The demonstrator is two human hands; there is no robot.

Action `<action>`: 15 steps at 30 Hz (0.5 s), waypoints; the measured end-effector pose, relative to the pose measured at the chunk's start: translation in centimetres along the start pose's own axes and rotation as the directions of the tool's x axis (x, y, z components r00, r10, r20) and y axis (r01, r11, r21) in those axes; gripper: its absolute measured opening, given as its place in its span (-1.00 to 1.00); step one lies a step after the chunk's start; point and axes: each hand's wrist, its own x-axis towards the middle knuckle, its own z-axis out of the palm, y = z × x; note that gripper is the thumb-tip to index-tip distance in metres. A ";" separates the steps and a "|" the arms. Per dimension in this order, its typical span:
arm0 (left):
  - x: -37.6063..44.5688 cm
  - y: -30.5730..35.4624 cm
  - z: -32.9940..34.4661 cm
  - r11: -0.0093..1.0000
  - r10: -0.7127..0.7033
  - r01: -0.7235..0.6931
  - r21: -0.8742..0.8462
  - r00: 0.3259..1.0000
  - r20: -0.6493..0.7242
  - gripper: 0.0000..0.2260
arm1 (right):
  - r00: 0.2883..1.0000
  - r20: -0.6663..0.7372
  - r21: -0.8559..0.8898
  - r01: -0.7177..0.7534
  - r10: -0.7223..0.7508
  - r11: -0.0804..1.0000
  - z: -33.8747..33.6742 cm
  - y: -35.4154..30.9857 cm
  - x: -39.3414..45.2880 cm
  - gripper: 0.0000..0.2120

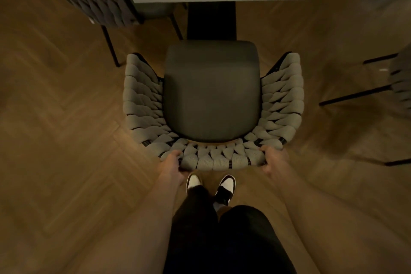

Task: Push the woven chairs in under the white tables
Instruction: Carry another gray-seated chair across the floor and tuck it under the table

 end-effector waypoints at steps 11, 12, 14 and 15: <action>2.1 5.1 7.7 0.999 -0.043 0.044 -0.020 0.997 0.067 -0.61 | 0.999 -0.036 -0.035 0.036 -0.037 0.999 3.8 -8.4 3.6 -0.48; 2.1 5.3 8.1 0.998 -0.049 0.051 -0.026 0.996 0.070 -0.65 | 0.999 -0.027 -0.022 0.039 -0.039 0.999 4.0 -8.8 3.8 -0.47; 2.2 5.6 9.1 0.998 -0.051 0.054 -0.027 0.995 0.089 -0.72 | 0.999 -0.016 0.009 0.036 -0.035 0.999 4.3 -9.6 4.2 -0.47; 2.2 5.9 9.6 0.998 -0.057 0.060 -0.029 0.994 0.096 -0.72 | 0.999 -0.014 0.014 0.038 -0.037 0.999 4.5 -10.0 4.4 -0.47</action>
